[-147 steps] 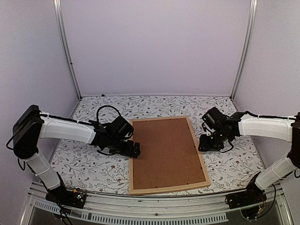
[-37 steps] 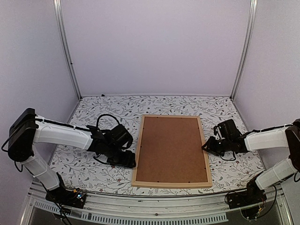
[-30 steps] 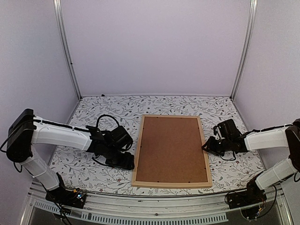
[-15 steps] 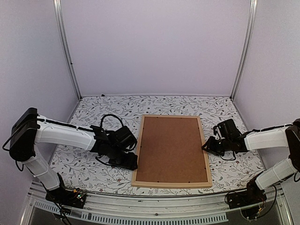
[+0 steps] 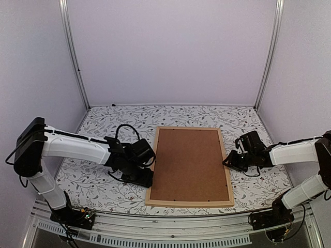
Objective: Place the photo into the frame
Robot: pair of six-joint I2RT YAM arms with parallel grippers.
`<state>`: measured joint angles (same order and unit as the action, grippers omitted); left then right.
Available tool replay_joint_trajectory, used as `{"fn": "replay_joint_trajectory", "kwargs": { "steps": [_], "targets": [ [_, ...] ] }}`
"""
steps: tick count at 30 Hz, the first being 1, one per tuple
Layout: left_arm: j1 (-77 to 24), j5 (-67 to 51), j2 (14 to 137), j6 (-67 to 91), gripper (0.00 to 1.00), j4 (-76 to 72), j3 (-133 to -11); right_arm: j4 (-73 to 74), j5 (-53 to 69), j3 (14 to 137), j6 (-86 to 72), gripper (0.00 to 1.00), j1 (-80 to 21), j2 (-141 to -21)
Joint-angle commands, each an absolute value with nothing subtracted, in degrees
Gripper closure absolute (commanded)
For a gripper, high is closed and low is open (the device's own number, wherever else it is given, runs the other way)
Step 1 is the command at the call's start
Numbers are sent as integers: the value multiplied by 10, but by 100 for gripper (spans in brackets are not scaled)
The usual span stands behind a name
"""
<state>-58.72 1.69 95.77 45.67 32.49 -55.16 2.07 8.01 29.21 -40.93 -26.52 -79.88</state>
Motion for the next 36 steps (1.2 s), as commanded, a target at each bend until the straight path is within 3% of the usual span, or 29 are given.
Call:
{"fn": "replay_joint_trajectory", "kwargs": {
  "steps": [1,10,16,23,26,29,36],
  "targets": [
    [-622,-2,1014,458,34,302,-556,48,109,272,-412,73,-279,-807],
    [-650,27,1062,466,34,330,-586,43,109,267,-414,74,-280,-811],
    [-640,62,1017,458,31,348,-591,65,98,281,-403,72,-281,-810],
    [-574,36,928,431,17,282,-544,124,91,334,-361,50,-280,-804],
    [-540,14,901,412,14,251,-532,134,84,350,-344,45,-280,-821],
    [-501,-27,891,397,12,207,-520,137,85,367,-329,47,-276,-848],
    [-422,-94,922,365,10,135,-521,149,86,416,-279,64,-251,-914]
  ]
}}
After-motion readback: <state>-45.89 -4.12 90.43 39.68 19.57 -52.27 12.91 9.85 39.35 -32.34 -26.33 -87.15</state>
